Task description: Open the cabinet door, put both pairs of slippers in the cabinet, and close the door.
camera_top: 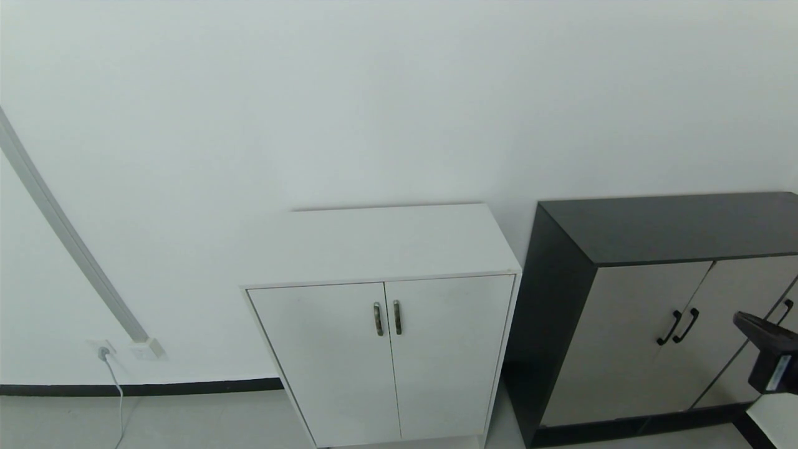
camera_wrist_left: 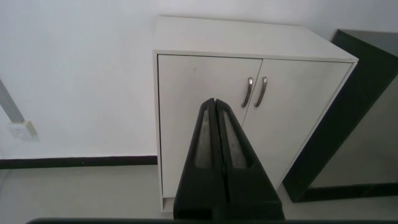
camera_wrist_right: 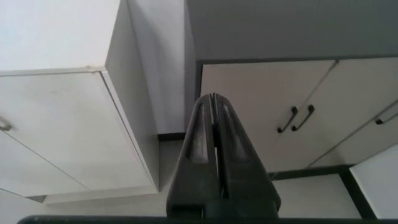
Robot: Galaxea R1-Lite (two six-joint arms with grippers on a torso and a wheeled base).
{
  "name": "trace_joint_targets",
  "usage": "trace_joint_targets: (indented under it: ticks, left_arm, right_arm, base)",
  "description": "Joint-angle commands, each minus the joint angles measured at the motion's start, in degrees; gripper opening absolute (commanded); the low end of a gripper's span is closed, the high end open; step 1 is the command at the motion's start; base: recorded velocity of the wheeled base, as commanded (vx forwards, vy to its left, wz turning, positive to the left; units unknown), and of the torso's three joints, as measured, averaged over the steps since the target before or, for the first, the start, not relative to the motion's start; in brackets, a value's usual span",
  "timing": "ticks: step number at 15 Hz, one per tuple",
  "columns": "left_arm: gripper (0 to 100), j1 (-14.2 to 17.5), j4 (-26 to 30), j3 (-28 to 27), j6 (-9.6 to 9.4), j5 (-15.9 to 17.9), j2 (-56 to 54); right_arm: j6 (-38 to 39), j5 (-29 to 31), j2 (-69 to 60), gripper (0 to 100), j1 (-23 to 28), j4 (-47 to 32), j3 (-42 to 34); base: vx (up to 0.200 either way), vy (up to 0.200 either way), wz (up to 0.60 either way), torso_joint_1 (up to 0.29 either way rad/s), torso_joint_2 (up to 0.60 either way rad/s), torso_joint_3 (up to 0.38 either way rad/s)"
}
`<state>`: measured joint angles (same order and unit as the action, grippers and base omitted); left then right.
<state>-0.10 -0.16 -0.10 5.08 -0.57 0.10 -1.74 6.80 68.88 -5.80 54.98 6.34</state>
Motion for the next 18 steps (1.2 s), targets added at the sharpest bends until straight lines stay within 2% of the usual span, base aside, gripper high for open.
trace_joint_targets:
  ticks: [1, 3, 5, 10, 12, 16, 18]
  left_arm:
    - [0, 0.01, -0.02, 0.01, 0.01, -0.04, -0.01]
    - [0, 0.01, -0.02, 0.01, 0.01, -0.04, -0.01]
    - [0, 0.01, -0.02, 0.01, 0.01, -0.04, -0.01]
    - [0, 0.01, -0.02, 0.01, 0.01, -0.04, -0.01]
    - [0, 0.01, -0.02, 0.01, 0.01, -0.13, -0.01]
    - [0, 0.01, -0.02, -0.08, 0.10, -0.13, -0.01]
    - [0, 0.01, -0.02, 0.01, 0.10, -0.13, -0.01]
  right_arm:
    - [-0.01, -0.83, -5.33, 0, -0.09, 0.04, -5.20]
    - [0.78, -0.83, -7.97, 0, 0.00, -2.16, -6.34]
    - [1.04, -1.53, -15.44, 0, -0.17, -12.88, -6.34]
    - [0.78, -5.57, -29.85, 0, -0.17, -29.40, -6.34]
    - [0.07, -8.56, -35.39, 0, -0.26, -38.98, -6.34]
    - [-1.60, -12.08, -43.39, 0, -1.32, -52.69, -6.34]
    - [-2.39, -12.34, -46.20, 0, -1.84, -55.33, -6.34]
  base:
    - [0.000, 0.000, 0.00, 0.000, 0.00, 0.000]
    - [0.000, 0.000, 0.00, 0.000, 0.00, 0.000]
    - [0.000, 0.000, 0.00, 0.000, 0.00, 0.000]
    - [0.000, 0.000, 0.00, 0.000, 0.00, 0.000]
    - [0.000, 0.000, 0.00, 0.000, 0.00, 0.000]
    - [0.000, 0.000, 0.00, 0.000, 0.00, 0.000]
    - [0.000, 0.000, 0.00, 0.000, 0.00, 0.000]
